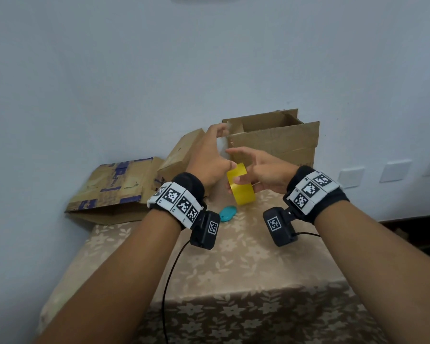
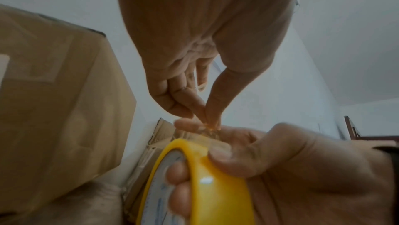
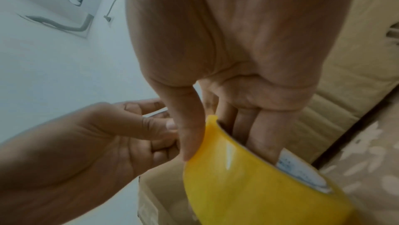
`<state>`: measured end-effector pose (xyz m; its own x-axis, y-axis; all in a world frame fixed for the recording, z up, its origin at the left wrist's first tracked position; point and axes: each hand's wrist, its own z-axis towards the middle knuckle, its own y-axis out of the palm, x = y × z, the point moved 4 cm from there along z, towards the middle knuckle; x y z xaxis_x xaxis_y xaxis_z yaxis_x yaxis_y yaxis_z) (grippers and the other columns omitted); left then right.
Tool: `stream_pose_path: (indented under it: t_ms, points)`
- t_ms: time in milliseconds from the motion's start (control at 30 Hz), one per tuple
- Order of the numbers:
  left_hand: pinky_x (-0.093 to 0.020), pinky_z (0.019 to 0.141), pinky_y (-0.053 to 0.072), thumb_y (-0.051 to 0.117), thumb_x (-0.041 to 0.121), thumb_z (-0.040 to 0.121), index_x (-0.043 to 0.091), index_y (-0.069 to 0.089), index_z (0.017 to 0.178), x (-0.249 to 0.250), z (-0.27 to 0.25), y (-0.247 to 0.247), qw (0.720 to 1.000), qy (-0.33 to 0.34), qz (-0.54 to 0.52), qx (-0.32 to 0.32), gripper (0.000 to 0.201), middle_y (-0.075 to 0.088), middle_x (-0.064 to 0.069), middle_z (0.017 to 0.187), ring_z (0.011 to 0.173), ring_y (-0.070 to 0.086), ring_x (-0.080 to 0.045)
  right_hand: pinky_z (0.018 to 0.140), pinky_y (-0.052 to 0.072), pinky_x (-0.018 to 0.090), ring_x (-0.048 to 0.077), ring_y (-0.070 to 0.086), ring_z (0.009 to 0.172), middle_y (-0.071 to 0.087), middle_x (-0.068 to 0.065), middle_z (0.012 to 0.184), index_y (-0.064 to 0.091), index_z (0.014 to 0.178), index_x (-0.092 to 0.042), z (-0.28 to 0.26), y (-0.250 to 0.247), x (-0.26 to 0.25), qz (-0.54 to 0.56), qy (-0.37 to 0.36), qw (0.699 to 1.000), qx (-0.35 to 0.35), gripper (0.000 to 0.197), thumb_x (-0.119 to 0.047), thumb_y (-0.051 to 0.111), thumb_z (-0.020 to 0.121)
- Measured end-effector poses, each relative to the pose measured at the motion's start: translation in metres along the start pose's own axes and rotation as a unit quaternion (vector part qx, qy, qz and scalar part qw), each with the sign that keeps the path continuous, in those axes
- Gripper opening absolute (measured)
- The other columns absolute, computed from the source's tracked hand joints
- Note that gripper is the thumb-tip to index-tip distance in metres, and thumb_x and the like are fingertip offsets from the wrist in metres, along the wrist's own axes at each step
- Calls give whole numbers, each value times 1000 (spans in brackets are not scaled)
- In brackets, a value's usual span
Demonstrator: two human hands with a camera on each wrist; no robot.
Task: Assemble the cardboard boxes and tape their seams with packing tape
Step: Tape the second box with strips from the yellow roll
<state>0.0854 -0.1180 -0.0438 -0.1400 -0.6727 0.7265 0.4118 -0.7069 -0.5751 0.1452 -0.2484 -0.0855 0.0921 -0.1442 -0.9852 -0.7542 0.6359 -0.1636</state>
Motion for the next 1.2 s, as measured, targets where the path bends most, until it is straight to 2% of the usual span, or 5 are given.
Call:
stream_pose_path:
  t_ms: [267, 467, 767, 1067, 1200]
  points:
    - [-51, 106, 50, 87, 4, 72, 21, 49, 139, -4, 7, -4, 1000, -19, -20, 12, 78, 60, 9, 132, 116, 64, -33, 94, 56, 48, 25, 70, 110, 70, 5, 117, 62, 132, -30, -1, -7, 7, -7, -6, 999, 54, 45, -2, 68, 96]
    - [-23, 107, 34, 88, 7, 75, 13, 38, 151, -7, 10, -7, 998, -54, 14, 40, 92, 47, -1, 152, 140, 42, -15, 97, 55, 47, 22, 70, 106, 73, 11, 113, 61, 136, -22, -5, -10, 10, 64, -14, 997, 29, 54, 9, 66, 92]
    - [-37, 113, 42, 89, 13, 73, 14, 34, 153, -8, 8, -7, 995, -88, 37, 31, 97, 43, -2, 156, 140, 45, -20, 95, 56, 49, 29, 68, 109, 66, 25, 131, 66, 128, -14, 0, -13, 12, 76, -2, 995, 64, 45, 9, 69, 90]
    - [-50, 84, 61, 79, 19, 49, 19, 40, 145, -6, 1, -2, 992, -100, 57, 43, 103, 50, -2, 141, 100, 70, -31, 105, 49, 61, 40, 63, 125, 68, 23, 129, 62, 135, -17, 4, -13, 14, 91, -2, 994, 61, 55, 12, 69, 88]
    - [-48, 90, 59, 80, 8, 61, 17, 40, 147, -5, 2, -1, 990, -95, 90, 57, 96, 48, -5, 144, 116, 63, -29, 105, 49, 62, 38, 64, 125, 69, 23, 128, 63, 133, -19, 7, -11, 16, 80, 3, 995, 58, 57, 14, 70, 87]
